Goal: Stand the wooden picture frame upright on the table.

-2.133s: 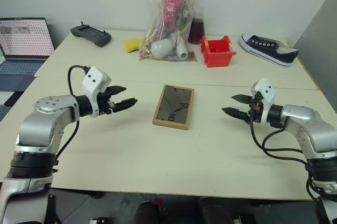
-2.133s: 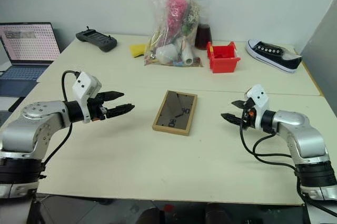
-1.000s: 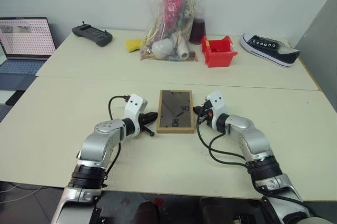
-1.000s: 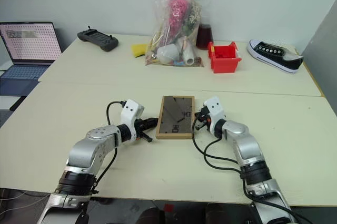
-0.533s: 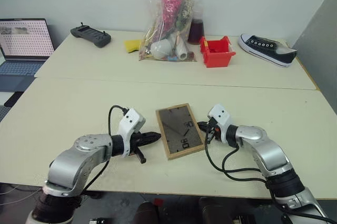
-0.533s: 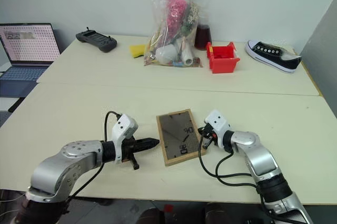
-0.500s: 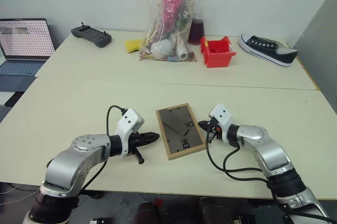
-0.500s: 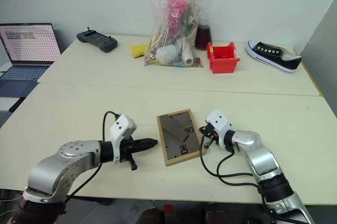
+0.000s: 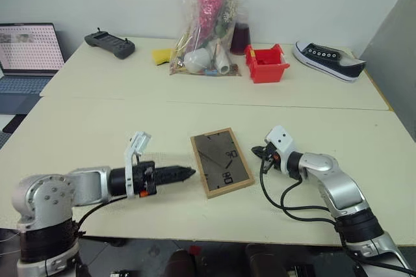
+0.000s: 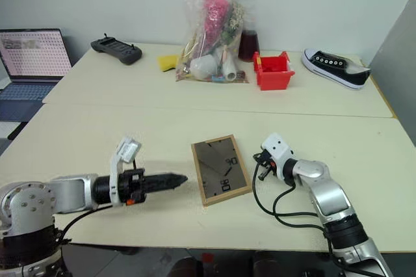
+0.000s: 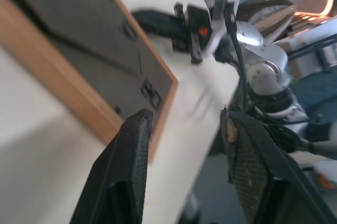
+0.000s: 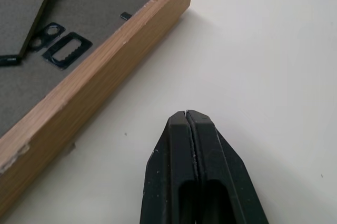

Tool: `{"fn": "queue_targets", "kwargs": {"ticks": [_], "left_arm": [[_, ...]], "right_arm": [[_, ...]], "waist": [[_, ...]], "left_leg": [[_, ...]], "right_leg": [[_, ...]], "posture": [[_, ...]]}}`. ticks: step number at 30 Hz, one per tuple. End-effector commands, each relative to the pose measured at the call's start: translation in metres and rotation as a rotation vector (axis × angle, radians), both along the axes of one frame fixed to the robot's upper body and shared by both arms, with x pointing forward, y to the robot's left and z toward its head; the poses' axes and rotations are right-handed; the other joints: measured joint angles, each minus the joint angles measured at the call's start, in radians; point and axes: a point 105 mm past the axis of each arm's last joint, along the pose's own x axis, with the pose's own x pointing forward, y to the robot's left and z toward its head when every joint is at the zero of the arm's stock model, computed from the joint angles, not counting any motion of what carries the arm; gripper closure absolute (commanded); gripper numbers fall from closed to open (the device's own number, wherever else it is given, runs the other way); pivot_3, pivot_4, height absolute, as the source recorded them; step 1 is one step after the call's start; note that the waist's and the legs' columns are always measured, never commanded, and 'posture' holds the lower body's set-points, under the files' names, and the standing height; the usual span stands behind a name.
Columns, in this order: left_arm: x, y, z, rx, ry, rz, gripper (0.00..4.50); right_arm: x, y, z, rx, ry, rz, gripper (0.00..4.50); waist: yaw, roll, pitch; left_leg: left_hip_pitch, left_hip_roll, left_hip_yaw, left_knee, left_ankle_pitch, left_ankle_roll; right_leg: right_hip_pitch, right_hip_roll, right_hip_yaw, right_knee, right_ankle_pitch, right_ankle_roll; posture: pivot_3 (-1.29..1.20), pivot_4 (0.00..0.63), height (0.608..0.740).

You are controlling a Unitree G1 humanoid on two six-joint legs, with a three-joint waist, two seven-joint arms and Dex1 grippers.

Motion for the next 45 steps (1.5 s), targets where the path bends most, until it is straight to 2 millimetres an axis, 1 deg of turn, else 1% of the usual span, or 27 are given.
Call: {"fn": "queue_targets", "kwargs": {"ticks": [1,4,6,7,8,9,11,14,18,22,24,27,33,35,36,37,39,41,42,43,45], "left_arm": [[0.002,0.002,-0.011,-0.019,0.052,0.091,1.40],[0.004,-0.001,-0.024,-0.017,0.093,0.146,0.83],[0.007,-0.006,-0.030,-0.024,0.105,0.180,0.46],[0.009,-0.009,-0.033,-0.023,0.112,0.193,0.35],[0.010,-0.012,-0.037,-0.021,0.118,0.200,0.12],[0.010,-0.014,-0.039,-0.019,0.123,0.204,0.05],[0.013,-0.022,-0.045,-0.036,0.150,0.217,0.05],[0.010,-0.035,-0.055,-0.042,0.178,0.199,0.05],[0.008,-0.047,-0.065,-0.037,0.200,0.188,0.05],[0.011,-0.054,-0.074,-0.007,0.200,0.219,0.05],[0.014,-0.054,-0.071,-0.028,0.188,0.237,0.05],[0.018,-0.051,-0.061,-0.061,0.150,0.237,0.55],[0.025,-0.041,-0.048,-0.074,0.116,0.263,1.94],[0.019,-0.038,-0.042,-0.066,0.098,0.241,2.48],[0.017,-0.036,-0.038,-0.064,0.086,0.229,2.59],[0.016,-0.035,-0.035,-0.063,0.078,0.221,2.83],[0.017,-0.032,-0.024,-0.076,0.046,0.211,3.16],[0.018,-0.031,-0.013,-0.064,0.006,0.180,3.57],[0.018,-0.031,-0.010,-0.058,-0.003,0.167,3.66],[0.017,-0.033,-0.004,-0.045,-0.025,0.126,3.66],[0.016,-0.033,0.008,-0.009,-0.071,0.044,3.66]], "right_arm": [[-0.004,0.006,0.014,0.028,-0.038,0.021,4.50],[-0.007,0.009,0.013,0.035,-0.028,0.028,4.50],[-0.012,0.013,0.012,0.041,-0.015,0.044,4.50],[-0.013,0.016,0.011,0.044,-0.010,0.053,4.50],[-0.015,0.019,0.012,0.050,-0.013,0.064,4.50],[-0.015,0.021,0.013,0.054,-0.016,0.071,4.50],[-0.015,0.032,0.017,0.094,-0.012,0.078,4.50],[-0.020,0.050,0.016,0.107,0.004,0.124,4.50],[-0.021,0.065,0.022,0.148,0.010,0.135,4.50],[-0.019,0.066,0.023,0.166,0.021,0.112,4.50],[-0.019,0.064,0.022,0.165,0.023,0.100,4.50],[-0.017,0.056,0.019,0.154,0.027,0.070,4.50],[-0.009,0.042,0.018,0.148,0.016,0.007,4.50],[-0.002,0.032,0.024,0.162,-0.001,-0.037,4.50],[0.002,0.024,0.029,0.163,-0.018,-0.061,4.50],[0.005,0.020,0.031,0.162,-0.029,-0.075,4.50],[0.013,0.009,0.046,0.171,-0.061,-0.091,4.50],[0.017,0.007,0.065,0.216,-0.080,-0.067,4.50],[0.018,0.008,0.070,0.235,-0.081,-0.053,4.50],[0.016,0.013,0.080,0.271,-0.072,-0.002,4.32],[0.006,0.030,0.108,0.385,-0.031,0.153,4.01]], "waist": [[0.002,0.000,0.000],[0.004,0.000,0.000],[0.005,0.000,0.000],[0.008,0.000,-0.001],[0.009,0.000,-0.001],[0.010,0.000,-0.001],[0.007,0.000,-0.001],[0.007,0.000,-0.002],[0.009,0.002,-0.006],[0.015,0.005,-0.011],[0.017,0.006,-0.012],[0.016,0.006,-0.012],[0.011,0.006,-0.012],[0.010,0.006,-0.012],[0.009,0.006,-0.012],[0.007,0.005,-0.012],[0.007,0.006,-0.012],[0.007,0.005,-0.012],[0.007,0.005,-0.011],[0.007,0.005,-0.010],[0.008,0.005,-0.010]], "left_leg": [[0.000,0.000,0.000,0.000,0.000,0.000],[0.000,-0.001,0.000,0.001,0.000,0.000],[0.000,-0.001,0.000,0.001,0.000,0.000],[0.000,-0.001,0.000,0.001,0.000,0.000],[0.000,-0.001,0.000,0.001,0.000,0.000],[0.001,-0.001,0.000,0.001,0.000,0.000],[0.001,-0.001,0.000,0.001,0.000,0.000],[0.001,-0.001,0.001,0.000,0.000,0.000],[0.002,-0.001,0.001,0.000,0.000,-0.001],[0.002,-0.002,0.001,0.000,0.000,-0.001],[0.003,-0.003,0.000,0.001,0.000,0.000],[0.005,-0.003,-0.001,0.000,0.000,0.000],[0.004,-0.003,-0.002,0.000,0.000,0.000],[0.004,-0.002,-0.003,0.000,0.000,0.000],[0.004,-0.002,-0.003,0.000,0.000,0.000],[0.004,-0.002,-0.003,0.000,0.000,0.000],[0.004,-0.002,-0.003,0.000,0.000,0.000],[0.004,-0.002,-0.003,0.000,0.000,0.000],[0.004,-0.002,-0.003,0.000,0.000,0.000],[0.004,-0.002,-0.003,0.000,0.000,0.000],[0.003,-0.002,-0.003,0.000,0.000,0.000]], "right_leg": [[0.000,0.000,0.000,0.000,0.000,0.000],[0.001,-0.001,0.000,0.001,0.000,0.000],[0.001,-0.001,0.000,0.001,0.000,0.000],[0.001,-0.001,0.000,0.001,0.000,0.000],[0.001,-0.001,0.000,0.001,0.000,0.000],[0.001,-0.001,0.000,0.001,0.000,0.000],[0.001,-0.001,0.001,0.001,0.000,0.000],[0.001,0.000,0.001,0.001,0.000,0.000],[0.001,-0.001,0.002,0.001,0.000,0.000],[0.003,-0.002,0.001,-0.002,0.000,0.000],[0.006,-0.003,0.000,-0.003,0.000,0.000],[0.010,-0.003,-0.002,-0.005,0.000,0.000],[0.009,-0.002,-0.003,-0.005,0.000,0.000],[0.009,-0.002,-0.003,-0.004,0.000,0.000],[0.009,-0.002,-0.003,-0.004,0.000,0.000],[0.009,-0.001,-0.003,-0.004,0.000,0.000],[0.008,-0.001,-0.003,-0.004,0.000,0.000],[0.008,-0.001,-0.003,-0.004,0.000,0.000],[0.008,-0.001,-0.003,-0.004,0.000,0.000],[0.008,-0.001,-0.003,-0.004,0.000,0.000],[0.007,0.000,-0.003,-0.003,0.000,0.000]], "posture": [[0.00,0.150,0.740],[0.00,0.150,0.740],[0.00,0.150,0.740],[0.00,0.150,0.740],[0.00,0.150,0.740],[0.00,0.150,0.740],[0.00,0.150,0.740],[0.00,0.150,0.740],[0.00,0.150,0.740],[0.00,0.150,0.740],[0.00,0.150,0.740],[0.00,0.150,0.740],[0.00,0.150,0.740],[0.00,0.150,0.740],[0.00,0.150,0.740],[0.00,0.150,0.740],[0.00,0.150,0.740],[0.00,0.150,0.740],[0.00,0.150,0.740],[0.00,0.150,0.740],[0.00,0.150,0.740]]}}
